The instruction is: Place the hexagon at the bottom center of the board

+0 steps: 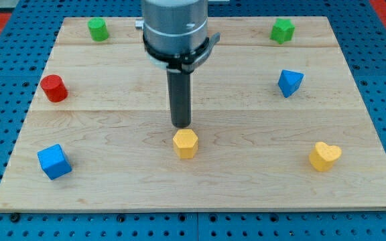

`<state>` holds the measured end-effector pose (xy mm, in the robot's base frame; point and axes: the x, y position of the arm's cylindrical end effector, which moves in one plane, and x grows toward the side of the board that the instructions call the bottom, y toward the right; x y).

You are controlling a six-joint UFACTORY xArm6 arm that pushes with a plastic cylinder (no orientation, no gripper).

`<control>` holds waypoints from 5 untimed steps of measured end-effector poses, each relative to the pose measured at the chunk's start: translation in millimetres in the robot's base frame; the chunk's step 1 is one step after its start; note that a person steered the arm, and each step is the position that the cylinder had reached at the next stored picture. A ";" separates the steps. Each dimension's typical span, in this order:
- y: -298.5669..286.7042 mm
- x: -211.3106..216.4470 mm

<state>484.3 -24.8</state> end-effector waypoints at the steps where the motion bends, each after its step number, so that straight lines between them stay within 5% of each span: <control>1: 12.2 42.3; 3: 102.6 63.1; 4: 91.8 108.6; 5: 119.6 82.3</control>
<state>566.6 94.8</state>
